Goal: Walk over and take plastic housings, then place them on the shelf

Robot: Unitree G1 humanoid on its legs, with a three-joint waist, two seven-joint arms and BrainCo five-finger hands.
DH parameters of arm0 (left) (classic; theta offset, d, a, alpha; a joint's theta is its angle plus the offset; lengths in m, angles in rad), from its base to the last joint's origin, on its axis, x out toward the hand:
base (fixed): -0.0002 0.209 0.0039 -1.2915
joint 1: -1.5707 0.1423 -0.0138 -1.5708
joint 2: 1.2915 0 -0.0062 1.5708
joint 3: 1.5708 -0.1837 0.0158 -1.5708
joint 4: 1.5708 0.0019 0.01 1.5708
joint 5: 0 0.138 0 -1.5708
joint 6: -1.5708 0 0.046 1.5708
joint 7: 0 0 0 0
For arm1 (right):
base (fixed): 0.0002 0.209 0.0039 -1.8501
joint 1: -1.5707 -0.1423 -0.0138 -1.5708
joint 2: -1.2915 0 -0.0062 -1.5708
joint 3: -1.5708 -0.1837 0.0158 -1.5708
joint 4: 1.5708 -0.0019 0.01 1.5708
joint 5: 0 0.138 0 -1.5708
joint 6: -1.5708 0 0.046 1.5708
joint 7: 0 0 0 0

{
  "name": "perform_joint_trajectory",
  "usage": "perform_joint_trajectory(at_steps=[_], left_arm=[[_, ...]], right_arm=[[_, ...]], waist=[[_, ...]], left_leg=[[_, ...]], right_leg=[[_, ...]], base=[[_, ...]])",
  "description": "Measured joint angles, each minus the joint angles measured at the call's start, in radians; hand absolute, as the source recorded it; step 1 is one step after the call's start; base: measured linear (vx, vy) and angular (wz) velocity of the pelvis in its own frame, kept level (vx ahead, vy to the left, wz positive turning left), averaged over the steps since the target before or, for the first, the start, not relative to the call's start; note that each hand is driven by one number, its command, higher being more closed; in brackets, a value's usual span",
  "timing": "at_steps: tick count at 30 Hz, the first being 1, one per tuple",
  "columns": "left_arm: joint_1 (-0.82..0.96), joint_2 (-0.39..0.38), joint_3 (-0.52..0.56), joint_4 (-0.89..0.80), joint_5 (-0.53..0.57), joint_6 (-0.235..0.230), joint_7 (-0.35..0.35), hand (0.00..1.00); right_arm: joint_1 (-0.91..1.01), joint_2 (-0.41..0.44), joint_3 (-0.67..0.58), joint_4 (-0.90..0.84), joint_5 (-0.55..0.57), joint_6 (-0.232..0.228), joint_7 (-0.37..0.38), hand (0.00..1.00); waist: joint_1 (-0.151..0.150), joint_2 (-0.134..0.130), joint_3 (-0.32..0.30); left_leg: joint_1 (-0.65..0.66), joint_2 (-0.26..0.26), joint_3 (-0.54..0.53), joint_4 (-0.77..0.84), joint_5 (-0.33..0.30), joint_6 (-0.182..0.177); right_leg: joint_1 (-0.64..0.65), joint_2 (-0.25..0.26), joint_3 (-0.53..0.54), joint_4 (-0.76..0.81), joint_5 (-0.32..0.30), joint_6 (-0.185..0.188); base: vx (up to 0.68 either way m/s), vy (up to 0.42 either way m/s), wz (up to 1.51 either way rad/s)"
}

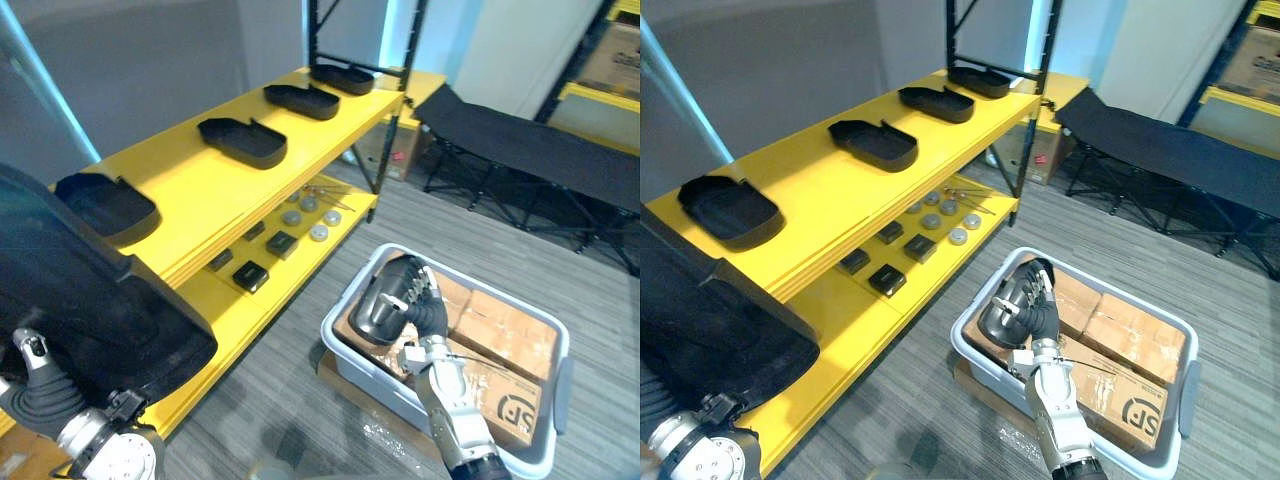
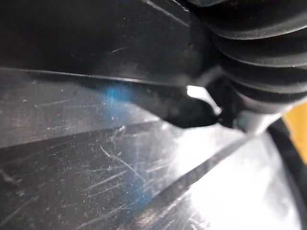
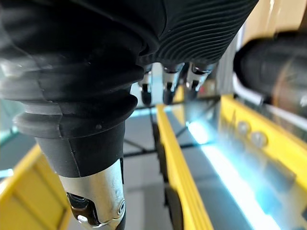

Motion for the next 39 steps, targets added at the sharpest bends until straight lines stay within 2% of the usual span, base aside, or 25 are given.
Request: perform_joint_trajectory(at_steps=[2,3,4,6,7,8,9,10,11,12,13,14,19,24,26,27,28,29,30,31,32,33,34,36,39], left_arm=[[-0.021,0.013,-0.018,0.0,-0.001,0.0,-0.025,1.0],[-0.02,0.014,-0.022,0.0,-0.001,0.0,-0.026,1.0],[-0.01,0.013,-0.029,0.0,-0.002,0.0,-0.025,1.0],[0.017,0.004,-0.05,0.0,-0.022,0.0,-0.054,1.0],[0.021,0.004,-0.056,0.0,-0.045,0.0,-0.077,1.0],[0.019,0.007,-0.074,0.0,-0.083,-0.003,-0.131,1.0],[0.012,0.008,-0.099,0.002,-0.111,-0.01,-0.185,1.0],[0.012,0.009,-0.115,0.006,-0.12,-0.014,-0.211,1.0],[0.012,0.009,-0.143,0.01,-0.121,-0.017,-0.253,1.0],[0.018,0.012,-0.165,0.01,-0.121,-0.021,-0.28,1.0],[0.018,0.015,-0.171,0.01,-0.121,-0.022,-0.287,1.0],[0.017,0.03,-0.18,0.012,-0.12,-0.022,-0.289,1.0],[0.022,0.048,-0.181,0.034,-0.154,-0.022,-0.289,1.0],[0.009,0.048,-0.183,0.057,-0.156,-0.022,-0.286,1.0],[0.014,0.052,-0.182,0.056,-0.148,-0.022,-0.293,1.0],[0.014,0.055,-0.182,0.057,-0.148,-0.022,-0.293,1.0],[0.015,0.06,-0.181,0.057,-0.132,-0.022,-0.303,1.0],[0.02,0.066,-0.173,0.051,-0.12,-0.022,-0.31,1.0],[0.024,0.069,-0.16,0.046,-0.111,-0.022,-0.31,1.0],[0.026,0.07,-0.147,0.039,-0.095,-0.022,-0.307,1.0],[0.012,0.078,-0.142,0.035,-0.079,-0.022,-0.294,1.0],[-0.012,0.092,-0.144,0.035,-0.077,-0.017,-0.274,1.0],[-0.022,0.104,-0.142,0.035,-0.076,-0.016,-0.266,1.0],[-0.056,0.109,-0.142,0.036,-0.076,-0.004,-0.244,1.0],[-0.098,0.109,-0.145,0.049,-0.078,0.022,-0.229,1.0]], right_arm=[[-0.001,-0.001,-0.002,0.0,0.0,0.0,-0.006,0.0],[-0.003,-0.001,-0.002,0.001,0.0,0.0,-0.004,0.0],[-0.004,-0.001,-0.004,0.003,0.0,-0.001,0.0,0.0],[-0.001,-0.006,-0.023,0.003,-0.005,-0.002,-0.003,0.0],[0.005,-0.005,-0.032,0.002,-0.011,-0.002,-0.007,0.0],[0.021,0.003,-0.065,-0.001,-0.03,-0.002,-0.013,0.0],[0.048,0.003,-0.108,-0.025,-0.039,-0.001,-0.027,0.0],[0.067,0.001,-0.13,-0.04,-0.039,-0.001,-0.034,0.0],[0.098,-0.002,-0.173,-0.067,-0.039,-0.001,-0.05,0.0],[0.118,-0.015,-0.205,-0.077,-0.039,-0.005,-0.057,0.0],[0.121,-0.018,-0.216,-0.076,-0.039,-0.007,-0.057,0.0],[0.123,-0.015,-0.221,-0.075,-0.039,-0.013,-0.055,0.0],[0.102,0.039,-0.186,-0.076,-0.039,-0.047,-0.009,0.0],[0.094,0.043,-0.185,-0.074,-0.043,-0.062,-0.01,0.0],[0.097,0.068,-0.185,-0.074,-0.049,-0.066,-0.012,0.0],[0.098,0.07,-0.185,-0.073,-0.049,-0.067,-0.012,0.0],[0.111,0.07,-0.177,-0.074,-0.047,-0.073,-0.003,0.0],[0.116,0.071,-0.168,-0.074,-0.045,-0.076,0.004,0.0],[0.116,0.073,-0.165,-0.074,-0.044,-0.082,0.014,0.0],[0.117,0.077,-0.156,-0.074,-0.046,-0.096,0.031,0.0],[0.115,0.084,-0.148,-0.075,-0.051,-0.117,0.054,0.0],[0.115,0.082,-0.147,-0.077,-0.052,-0.133,0.076,0.0],[0.115,0.082,-0.15,-0.081,-0.056,-0.135,0.085,0.0],[0.11,0.079,-0.155,-0.098,-0.068,-0.158,0.118,0.0],[0.09,0.057,-0.154,-0.152,-0.063,-0.173,0.15,0.0]], waist=[[0.002,-0.02,0.002],[0.002,-0.023,0.004],[0.004,-0.023,0.004],[0.001,0.0,0.019],[-0.001,0.004,0.022],[-0.018,0.008,0.03],[-0.051,0.013,0.042],[-0.057,0.012,0.045],[-0.058,0.033,0.05],[-0.057,0.033,0.056],[-0.057,0.037,0.059],[-0.058,0.037,0.069],[-0.052,-0.003,0.131],[-0.048,0.004,0.18],[-0.04,-0.015,0.185],[-0.041,-0.018,0.187],[-0.043,-0.016,0.187],[-0.041,-0.014,0.186],[-0.041,-0.016,0.187],[-0.045,-0.012,0.185],[-0.054,-0.003,0.184],[-0.061,-0.006,0.182],[-0.063,-0.007,0.182],[-0.075,-0.006,0.182],[-0.093,-0.006,0.181]], left_leg=[[0.002,-0.017,-0.069,-0.015,0.018,-0.012],[0.003,-0.018,-0.082,-0.015,0.02,-0.016],[0.003,-0.019,-0.102,-0.013,0.024,-0.023],[-0.005,-0.018,-0.125,-0.017,0.042,-0.029],[-0.017,-0.018,-0.105,-0.023,0.051,-0.017],[-0.037,0.0,-0.007,-0.038,0.051,0.052],[-0.071,0.052,0.136,-0.033,0.072,0.082],[-0.088,0.074,0.208,-0.03,0.085,0.087],[-0.089,0.104,0.32,-0.034,0.121,0.089],[-0.086,0.099,0.373,-0.052,0.185,0.076],[-0.083,0.088,0.371,-0.062,0.214,0.049],[-0.076,0.059,0.373,-0.069,0.219,0.038],[-0.082,0.021,0.416,-0.02,0.181,0.051],[-0.2,0.019,0.405,0.257,0.029,0.072],[-0.197,-0.009,0.404,0.32,-0.048,0.084],[-0.19,-0.017,0.402,0.323,-0.057,0.088],[-0.169,-0.026,0.395,0.307,-0.064,0.099],[-0.145,-0.027,0.395,0.282,-0.067,0.104],[-0.122,-0.027,0.396,0.26,-0.065,0.11],[-0.09,-0.023,0.39,0.224,-0.059,0.127],[-0.068,-0.01,0.364,0.189,-0.055,0.138],[-0.043,-0.002,0.342,0.151,-0.047,0.147],[-0.027,0.0,0.332,0.133,-0.044,0.145],[0.023,0.0,0.304,0.088,-0.034,0.134],[0.038,-0.012,0.239,0.07,-0.033,0.132]], right_leg=[[0.007,-0.02,-0.005,0.076,-0.086,0.03],[0.014,-0.023,-0.016,0.094,-0.103,0.048],[0.02,-0.023,-0.036,0.109,-0.121,0.05],[0.065,-0.021,-0.11,0.124,-0.146,0.051],[0.073,-0.023,-0.136,0.123,-0.149,0.051],[0.095,-0.028,-0.204,0.119,-0.152,0.055],[0.12,-0.027,-0.28,0.121,-0.152,0.056],[0.126,-0.03,-0.313,0.124,-0.152,0.056],[0.14,-0.042,-0.355,0.14,-0.155,0.061],[0.136,-0.069,-0.362,0.18,-0.179,0.083],[0.136,-0.086,-0.36,0.198,-0.192,0.09],[0.132,-0.123,-0.354,0.227,-0.206,0.095],[0.103,-0.183,-0.286,0.247,-0.207,0.093],[0.095,-0.233,-0.274,0.307,-0.244,0.126],[0.135,-0.265,-0.276,0.33,-0.244,0.108],[0.131,-0.281,-0.263,0.37,-0.229,0.091],[0.057,-0.318,-0.182,0.52,-0.156,-0.022],[0.005,-0.331,-0.13,0.601,-0.083,-0.101],[-0.021,-0.338,-0.102,0.641,-0.016,-0.136],[-0.059,-0.338,-0.057,0.693,0.066,-0.128],[-0.114,-0.296,-0.001,0.772,-0.038,-0.085],[-0.158,-0.229,0.031,0.8,-0.144,-0.066],[-0.169,-0.194,0.033,0.79,-0.178,-0.06],[-0.201,-0.08,0.028,0.661,-0.246,-0.059],[-0.242,0.027,0.1,0.452,-0.251,-0.049]], base=[[0.07,0.009,1.07],[0.03,-0.079,0.71],[0.03,-0.104,0.7],[-0.01,-0.083,0.83],[-0.05,-0.072,1.17],[-0.05,-0.063,1.6],[-0.03,-0.04,1.77],[0.01,0.041,1.68],[0.02,0.103,1.24],[0.03,0.128,0.98],[0.02,0.143,0.53],[0.01,0.159,0.14],[-0.01,0.112,-0.18],[-0.03,0.15,0.05],[0.08,0.18,0.13],[0.13,0.225,0.28],[0.16,0.267,0.24],[0.14,0.229,0.16],[0.19,0.19,-0.04],[0.23,0.135,0.07],[0.26,0.146,0.28],[0.22,0.092,0.4],[0.23,0.09,0.49],[0.26,0.027,0.53],[0.23,-0.073,0.72]])
